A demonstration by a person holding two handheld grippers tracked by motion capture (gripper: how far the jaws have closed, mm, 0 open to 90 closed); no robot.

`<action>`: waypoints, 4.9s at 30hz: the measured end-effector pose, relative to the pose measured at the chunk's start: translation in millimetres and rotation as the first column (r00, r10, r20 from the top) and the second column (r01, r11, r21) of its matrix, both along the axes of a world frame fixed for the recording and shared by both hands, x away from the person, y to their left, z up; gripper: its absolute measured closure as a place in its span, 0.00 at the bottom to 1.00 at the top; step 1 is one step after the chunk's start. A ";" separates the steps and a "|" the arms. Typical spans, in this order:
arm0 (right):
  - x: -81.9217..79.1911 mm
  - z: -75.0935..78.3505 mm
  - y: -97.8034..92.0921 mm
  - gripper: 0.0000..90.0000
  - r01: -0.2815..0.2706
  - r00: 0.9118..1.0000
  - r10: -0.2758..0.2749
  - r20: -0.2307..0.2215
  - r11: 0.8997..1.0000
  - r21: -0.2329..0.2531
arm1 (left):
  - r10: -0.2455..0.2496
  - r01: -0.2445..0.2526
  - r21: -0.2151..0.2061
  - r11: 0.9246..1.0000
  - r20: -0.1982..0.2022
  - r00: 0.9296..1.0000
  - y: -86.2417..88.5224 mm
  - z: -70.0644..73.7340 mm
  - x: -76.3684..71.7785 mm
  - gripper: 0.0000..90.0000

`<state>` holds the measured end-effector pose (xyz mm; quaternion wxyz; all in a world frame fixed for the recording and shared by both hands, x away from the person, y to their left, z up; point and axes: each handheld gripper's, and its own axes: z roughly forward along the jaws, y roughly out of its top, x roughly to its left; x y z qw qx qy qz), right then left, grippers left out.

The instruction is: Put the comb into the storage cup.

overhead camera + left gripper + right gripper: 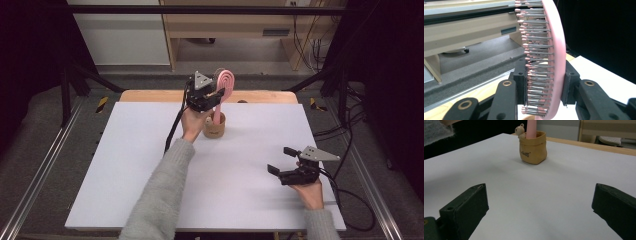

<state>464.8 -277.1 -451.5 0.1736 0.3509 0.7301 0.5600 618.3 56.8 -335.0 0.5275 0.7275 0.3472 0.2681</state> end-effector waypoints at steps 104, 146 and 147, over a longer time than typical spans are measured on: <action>0.2 1.2 2.3 0.01 0.002 1.000 -0.002 0.004 1.000 0.004 | -0.040 0.042 -0.023 0.999 0.064 0.997 24.6 -31.4 -36.7 0.22; 1.4 0.3 4.5 0.00 0.002 1.000 -0.002 -0.005 1.000 -0.007 | -0.076 0.081 -0.082 0.993 0.061 0.995 101.0 -28.6 -89.1 0.00; 1.4 0.3 4.5 0.00 0.002 1.000 -0.002 -0.005 1.000 -0.007 | -0.075 0.080 -0.083 0.993 0.060 0.995 103.6 -28.9 -90.2 0.00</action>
